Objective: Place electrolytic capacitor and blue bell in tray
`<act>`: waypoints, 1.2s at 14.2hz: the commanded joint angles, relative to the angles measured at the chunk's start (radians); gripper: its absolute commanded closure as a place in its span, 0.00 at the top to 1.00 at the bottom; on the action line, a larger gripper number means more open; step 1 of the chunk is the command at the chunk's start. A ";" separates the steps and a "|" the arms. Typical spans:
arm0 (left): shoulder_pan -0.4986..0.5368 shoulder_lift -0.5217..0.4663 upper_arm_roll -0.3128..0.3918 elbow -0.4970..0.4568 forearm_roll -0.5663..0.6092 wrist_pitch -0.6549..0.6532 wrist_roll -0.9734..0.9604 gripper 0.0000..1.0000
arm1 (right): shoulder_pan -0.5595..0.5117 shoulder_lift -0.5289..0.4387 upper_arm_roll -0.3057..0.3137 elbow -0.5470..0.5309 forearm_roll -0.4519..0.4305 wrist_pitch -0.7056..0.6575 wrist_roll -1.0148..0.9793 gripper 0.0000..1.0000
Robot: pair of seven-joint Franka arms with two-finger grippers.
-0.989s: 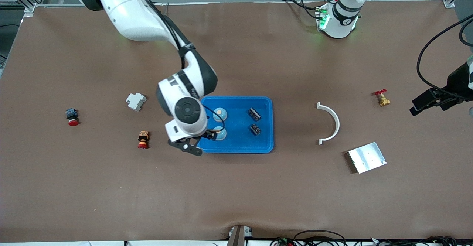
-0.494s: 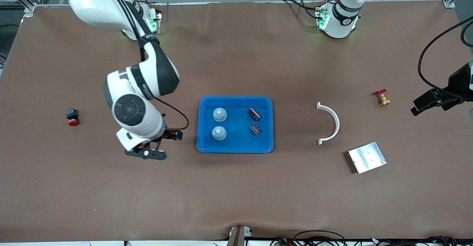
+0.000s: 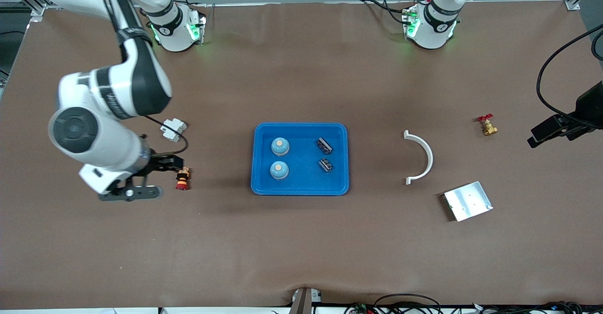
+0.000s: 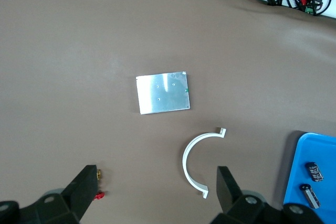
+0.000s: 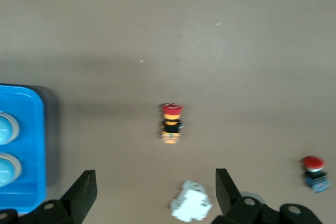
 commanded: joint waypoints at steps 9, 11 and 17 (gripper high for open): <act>-0.013 0.026 -0.016 0.016 -0.012 -0.014 0.003 1.00 | -0.217 -0.200 0.022 -0.048 0.000 -0.120 -0.154 1.00; -0.010 0.030 -0.016 0.016 -0.010 -0.014 0.010 1.00 | -0.236 -0.242 0.023 -0.048 0.002 -0.140 -0.154 1.00; -0.011 0.029 -0.016 0.017 0.022 -0.014 0.017 1.00 | -0.322 -0.314 0.059 -0.085 0.079 -0.158 -0.150 1.00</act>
